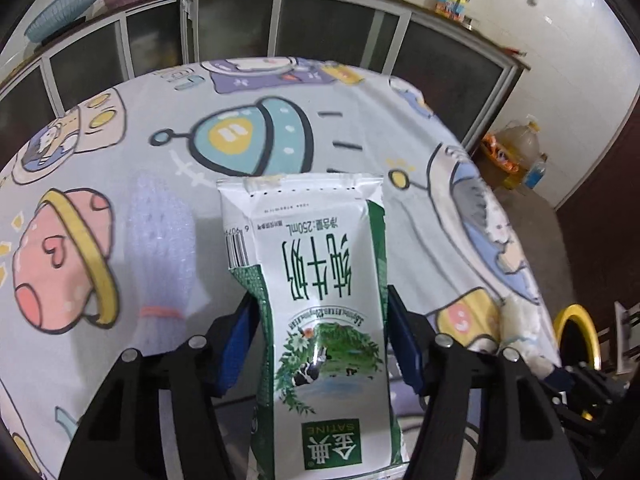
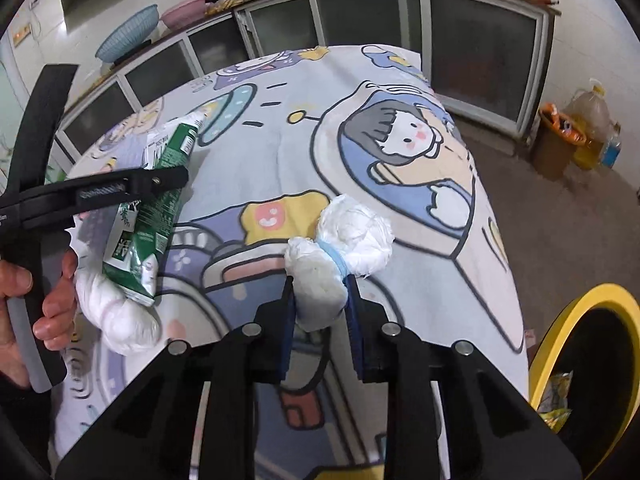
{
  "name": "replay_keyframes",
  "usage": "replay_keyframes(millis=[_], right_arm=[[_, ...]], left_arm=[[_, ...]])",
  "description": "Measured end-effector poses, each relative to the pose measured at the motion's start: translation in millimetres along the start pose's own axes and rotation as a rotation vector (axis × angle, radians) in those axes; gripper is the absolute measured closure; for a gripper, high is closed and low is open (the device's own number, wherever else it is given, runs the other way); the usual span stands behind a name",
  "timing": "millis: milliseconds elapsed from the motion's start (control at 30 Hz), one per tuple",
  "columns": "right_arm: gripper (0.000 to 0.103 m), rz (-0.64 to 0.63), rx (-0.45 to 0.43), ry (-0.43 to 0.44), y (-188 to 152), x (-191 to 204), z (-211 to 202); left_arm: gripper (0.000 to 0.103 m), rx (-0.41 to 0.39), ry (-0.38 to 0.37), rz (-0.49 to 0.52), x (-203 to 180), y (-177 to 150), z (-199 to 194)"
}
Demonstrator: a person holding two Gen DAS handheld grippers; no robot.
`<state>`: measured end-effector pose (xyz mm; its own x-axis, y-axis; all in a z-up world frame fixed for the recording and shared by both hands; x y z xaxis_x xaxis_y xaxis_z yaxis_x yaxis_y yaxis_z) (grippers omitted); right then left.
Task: Collect trash
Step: 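Grasp the green SATINE milk carton with the left tool while the right tool grasps white tissues, then carry the milk carton and tissues over the yellow bin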
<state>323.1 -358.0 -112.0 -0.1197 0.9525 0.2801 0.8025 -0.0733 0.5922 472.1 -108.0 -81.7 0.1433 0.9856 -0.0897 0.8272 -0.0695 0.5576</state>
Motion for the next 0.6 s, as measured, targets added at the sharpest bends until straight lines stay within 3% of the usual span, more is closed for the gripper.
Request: replay_keyframes(millis=[300,600], right_arm=[[0.08,-0.006,-0.062,0.077,-8.5,22.4,-55.4],[0.08,-0.019,-0.093,0.149,-26.8,45.8,-104.1]], left_arm=[[0.045,-0.116,-0.046,-0.046,39.1,-8.8,-73.6],[0.044,-0.165,-0.043,-0.053,61.3,-50.5,-125.9]])
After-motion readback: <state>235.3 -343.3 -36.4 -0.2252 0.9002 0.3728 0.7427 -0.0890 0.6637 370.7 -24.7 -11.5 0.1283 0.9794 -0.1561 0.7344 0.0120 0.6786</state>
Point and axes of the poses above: each gripper's, at about its wrist camera, not at the fingertips, and z roughly the way its jaws point, x to its left, y to its top, the point moved 4 cm from there along z, roughly the way its jaws point, and after that the axes turned 5 degrees about y, right-handed, at the moved point
